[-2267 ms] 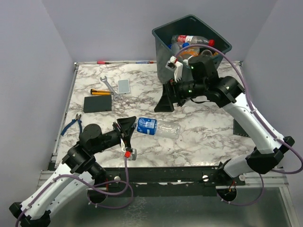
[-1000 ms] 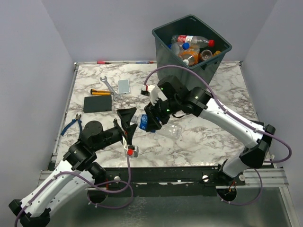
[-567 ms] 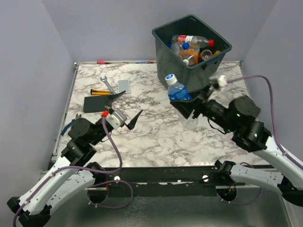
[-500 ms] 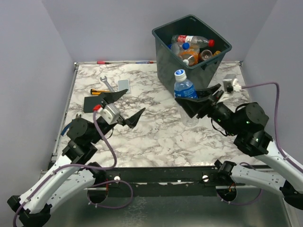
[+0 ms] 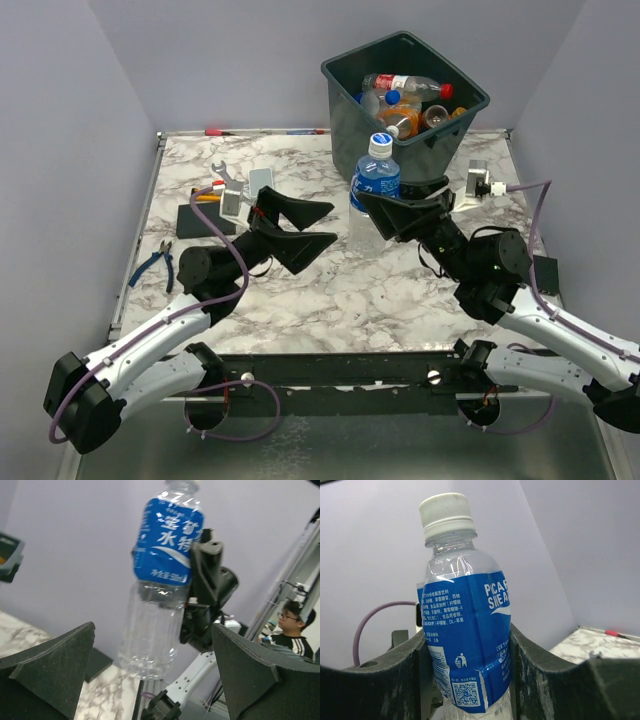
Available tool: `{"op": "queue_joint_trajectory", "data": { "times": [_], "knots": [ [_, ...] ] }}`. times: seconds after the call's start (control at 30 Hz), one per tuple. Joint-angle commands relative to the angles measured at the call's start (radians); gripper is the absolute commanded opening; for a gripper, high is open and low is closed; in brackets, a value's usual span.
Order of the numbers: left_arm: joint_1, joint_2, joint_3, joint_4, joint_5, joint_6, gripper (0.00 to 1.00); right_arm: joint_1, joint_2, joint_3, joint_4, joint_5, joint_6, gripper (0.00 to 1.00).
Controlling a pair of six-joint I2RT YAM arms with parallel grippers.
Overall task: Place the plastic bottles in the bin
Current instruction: Place the plastic bottle in the trash bin.
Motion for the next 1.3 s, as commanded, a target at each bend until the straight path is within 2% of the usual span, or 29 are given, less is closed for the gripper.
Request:
{"op": "queue_joint_trajectory", "data": {
  "times": [0.0, 0.27, 0.5, 0.57, 0.73, 0.87, 1.0, 1.07, 1.17, 1.27],
  "knots": [
    [-0.008, -0.008, 0.003, 0.183, 0.066, -0.065, 0.99, 0.003, 0.042, -0.015, 0.212, -0.028, 0.1, 0.33],
    [-0.02, 0.048, 0.01, 0.193, 0.119, -0.044, 0.99, 0.003, 0.117, -0.031, 0.339, -0.061, 0.196, 0.33],
    [-0.027, 0.062, -0.003, 0.192, 0.114, -0.022, 0.99, 0.003, 0.146, -0.029, 0.36, -0.106, 0.248, 0.33],
    [-0.032, 0.075, 0.002, 0.191, 0.124, -0.019, 0.93, 0.003, 0.15, -0.031, 0.359, -0.102, 0.247, 0.33],
    [-0.057, 0.127, 0.016, 0.192, 0.166, -0.033, 0.67, 0.003, 0.172, -0.019, 0.346, -0.11, 0.236, 0.34],
    [-0.073, 0.14, 0.022, 0.192, 0.172, -0.028, 0.63, 0.003, 0.18, -0.015, 0.339, -0.123, 0.237, 0.34],
    [-0.076, 0.121, 0.014, 0.19, 0.159, -0.004, 0.42, 0.003, 0.169, -0.013, 0.307, -0.129, 0.225, 0.36],
    [-0.075, 0.107, 0.01, 0.173, 0.149, 0.014, 0.38, 0.003, 0.159, 0.013, 0.224, -0.124, 0.226, 0.45],
    [-0.075, 0.081, 0.006, 0.119, 0.137, 0.06, 0.31, 0.003, 0.14, 0.089, 0.0, -0.127, 0.197, 0.74],
    [-0.075, 0.045, -0.005, 0.059, 0.124, 0.106, 0.26, 0.003, 0.101, 0.166, -0.231, -0.121, 0.142, 0.84]
  ]
}}
